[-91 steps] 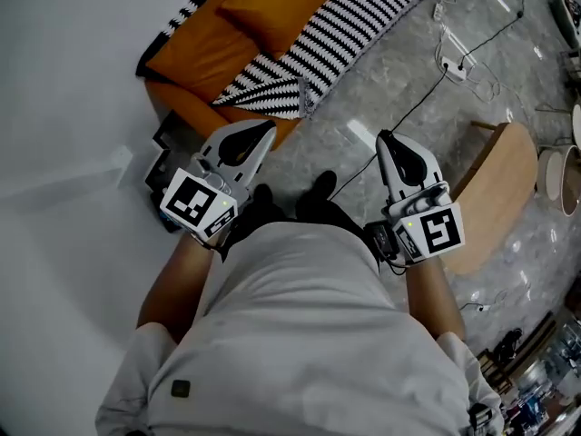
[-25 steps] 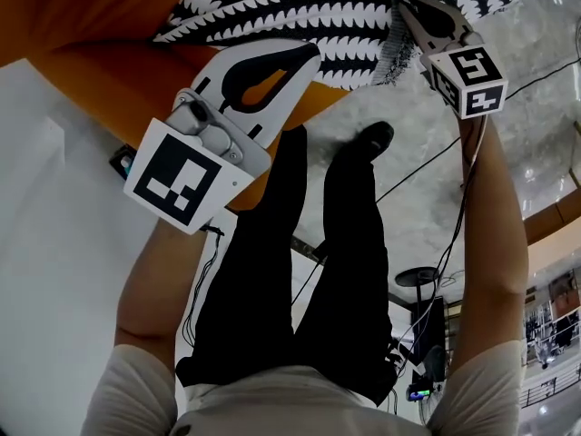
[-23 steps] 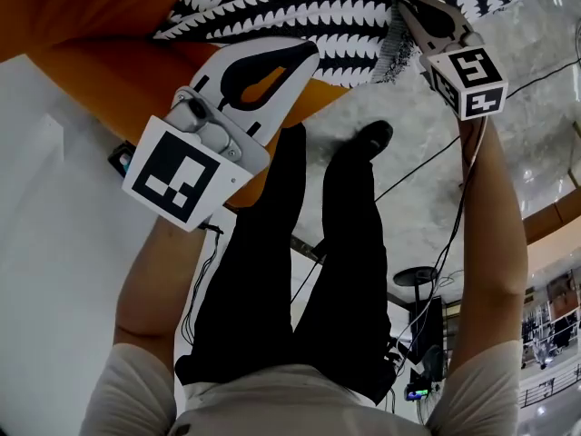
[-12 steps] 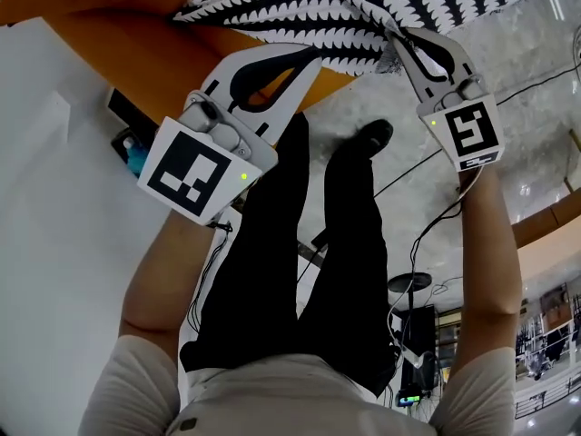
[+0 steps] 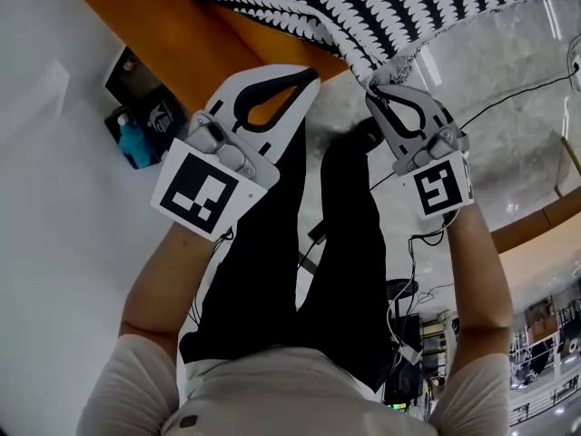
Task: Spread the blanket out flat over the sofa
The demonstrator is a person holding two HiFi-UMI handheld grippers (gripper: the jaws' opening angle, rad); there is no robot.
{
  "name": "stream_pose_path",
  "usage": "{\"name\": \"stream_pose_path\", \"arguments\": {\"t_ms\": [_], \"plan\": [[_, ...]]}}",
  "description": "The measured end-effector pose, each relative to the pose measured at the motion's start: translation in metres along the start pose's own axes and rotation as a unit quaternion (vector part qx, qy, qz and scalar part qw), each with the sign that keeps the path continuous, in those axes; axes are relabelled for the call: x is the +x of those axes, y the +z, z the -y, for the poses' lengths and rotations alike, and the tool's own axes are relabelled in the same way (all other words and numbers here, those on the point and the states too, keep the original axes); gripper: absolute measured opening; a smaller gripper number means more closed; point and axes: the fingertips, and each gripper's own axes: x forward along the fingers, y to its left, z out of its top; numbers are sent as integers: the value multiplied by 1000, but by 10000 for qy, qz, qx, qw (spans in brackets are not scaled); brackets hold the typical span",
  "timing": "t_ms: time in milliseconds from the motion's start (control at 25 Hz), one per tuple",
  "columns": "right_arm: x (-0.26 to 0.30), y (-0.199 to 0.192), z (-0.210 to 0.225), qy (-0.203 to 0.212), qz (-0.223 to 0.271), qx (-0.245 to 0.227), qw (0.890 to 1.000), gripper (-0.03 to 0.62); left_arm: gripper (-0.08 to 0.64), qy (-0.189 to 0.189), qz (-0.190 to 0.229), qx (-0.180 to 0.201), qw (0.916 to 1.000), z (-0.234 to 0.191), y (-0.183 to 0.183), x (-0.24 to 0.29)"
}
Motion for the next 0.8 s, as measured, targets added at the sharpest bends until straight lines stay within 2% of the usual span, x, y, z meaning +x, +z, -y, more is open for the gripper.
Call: {"name": "stream_pose_path", "arguments": {"t_ms": [240, 320, 520, 680, 800], "plan": [[23, -15, -74, 594, -249, -779, 9949, 38, 10, 72, 16, -281, 9996, 26, -45, -32], [20, -29, -73, 784, -352, -916, 9921, 38, 10, 112, -6, -345, 9993, 33, -39, -19], [-1, -81, -36, 1162, -683, -1431, 9805, 38, 11, 236, -18, -541, 9983, 48, 3, 35], [21, -116, -45, 1256, -1017, -1802, 9703, 38, 10, 312, 82, -555, 9979, 45, -1, 31], [46, -144, -55, 1251, -1326, -1941, 9639, 38, 11, 290, 240, -391, 9985, 43, -4, 27]]}}
